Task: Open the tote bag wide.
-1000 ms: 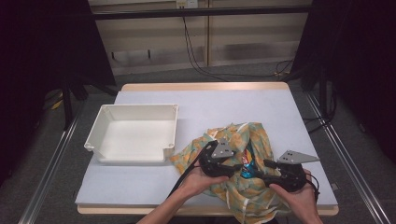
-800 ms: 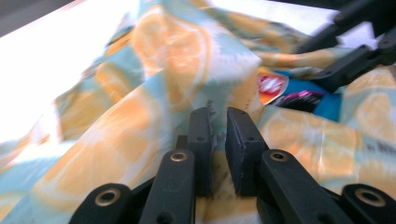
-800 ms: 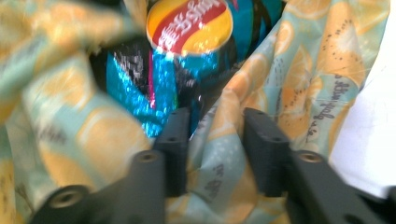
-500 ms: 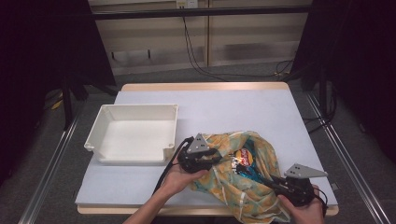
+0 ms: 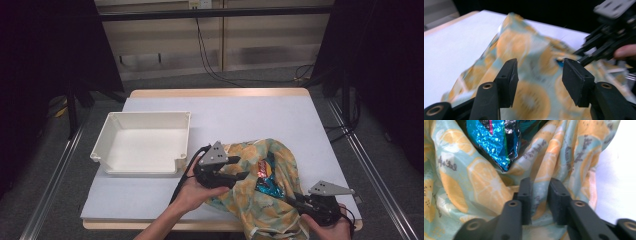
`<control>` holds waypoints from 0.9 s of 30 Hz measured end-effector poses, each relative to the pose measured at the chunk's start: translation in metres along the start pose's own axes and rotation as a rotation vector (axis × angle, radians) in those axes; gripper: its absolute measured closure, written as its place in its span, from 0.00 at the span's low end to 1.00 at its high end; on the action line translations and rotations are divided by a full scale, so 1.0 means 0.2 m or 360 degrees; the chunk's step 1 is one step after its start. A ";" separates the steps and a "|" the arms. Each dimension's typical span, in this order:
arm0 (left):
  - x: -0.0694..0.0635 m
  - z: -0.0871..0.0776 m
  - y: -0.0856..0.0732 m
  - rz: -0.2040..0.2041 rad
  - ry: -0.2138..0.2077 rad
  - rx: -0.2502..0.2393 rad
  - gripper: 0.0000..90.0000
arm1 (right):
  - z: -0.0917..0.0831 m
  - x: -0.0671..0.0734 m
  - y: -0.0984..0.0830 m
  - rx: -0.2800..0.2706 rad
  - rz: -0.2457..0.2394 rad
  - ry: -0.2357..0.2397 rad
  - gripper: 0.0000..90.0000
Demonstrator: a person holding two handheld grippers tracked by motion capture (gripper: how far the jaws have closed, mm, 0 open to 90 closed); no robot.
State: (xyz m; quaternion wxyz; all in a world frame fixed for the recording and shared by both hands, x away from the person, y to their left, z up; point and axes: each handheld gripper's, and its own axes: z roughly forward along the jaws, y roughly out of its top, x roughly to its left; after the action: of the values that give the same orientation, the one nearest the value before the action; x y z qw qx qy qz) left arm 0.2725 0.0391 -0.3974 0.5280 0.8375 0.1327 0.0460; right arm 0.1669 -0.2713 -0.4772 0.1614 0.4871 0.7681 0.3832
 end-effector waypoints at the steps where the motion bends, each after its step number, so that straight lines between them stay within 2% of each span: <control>1: -0.02 0.00 0.02 0.0023 -0.0009 -0.0017 0.56 | 0.00 0.00 0.00 -0.0014 -0.0011 0.0000 0.77; 2: -0.04 0.01 0.03 0.0036 -0.0049 -0.0023 0.58 | -0.01 0.00 0.00 -0.0034 0.0000 -0.0002 0.74; 4: -0.08 0.03 0.05 0.0075 -0.0086 -0.0037 0.62 | -0.03 0.00 0.01 -0.0070 -0.0005 0.0001 0.71; 5: -0.10 0.05 0.07 0.0092 -0.0137 -0.0041 0.64 | -0.03 -0.01 0.01 -0.0082 0.0000 0.0002 0.69; 7: -0.13 0.09 0.10 0.0135 -0.0190 -0.0011 0.69 | -0.04 -0.01 0.01 -0.0112 0.0005 0.0000 0.68; 9: -0.15 0.15 0.13 0.0137 -0.0247 0.0063 0.73 | -0.04 -0.01 0.01 -0.0122 -0.0001 0.0005 0.67; 12: -0.18 0.27 0.15 0.0162 -0.0288 0.0173 0.75 | -0.04 -0.02 0.01 -0.0123 -0.0001 0.0015 0.66; 14: -0.19 0.35 0.14 0.0191 -0.0273 0.0261 0.75 | -0.04 -0.02 0.00 -0.0116 0.0007 0.0019 0.66; 17: -0.22 0.43 0.11 0.0218 -0.0301 0.0326 0.75 | -0.02 -0.02 -0.01 -0.0097 0.0006 0.0034 0.66; 19: -0.22 0.48 0.08 0.0243 -0.0273 0.0397 0.75 | -0.02 -0.02 -0.01 -0.0095 0.0004 0.0036 0.66; 20: -0.22 0.49 0.07 0.0284 -0.0245 0.0426 0.74 | -0.02 -0.03 -0.01 -0.0095 0.0004 0.0040 0.66; 22: -0.21 0.50 0.04 0.0307 -0.0232 0.0454 0.70 | -0.02 -0.03 -0.01 -0.0089 0.0007 0.0036 0.66; 24: -0.20 0.51 0.01 0.0281 -0.0236 0.0461 0.66 | -0.01 -0.04 -0.01 -0.0082 0.0018 0.0038 0.66; 27: -0.19 0.52 -0.03 0.0306 -0.0222 0.0488 0.60 | 0.00 -0.04 -0.01 -0.0060 0.0020 0.0037 0.66</control>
State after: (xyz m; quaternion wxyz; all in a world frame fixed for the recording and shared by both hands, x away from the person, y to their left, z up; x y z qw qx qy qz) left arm 0.2580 -0.0589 -0.4452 0.3954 0.9181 0.0208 0.0173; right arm 0.1696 -0.2781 -0.4800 0.1593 0.4843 0.7595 0.4041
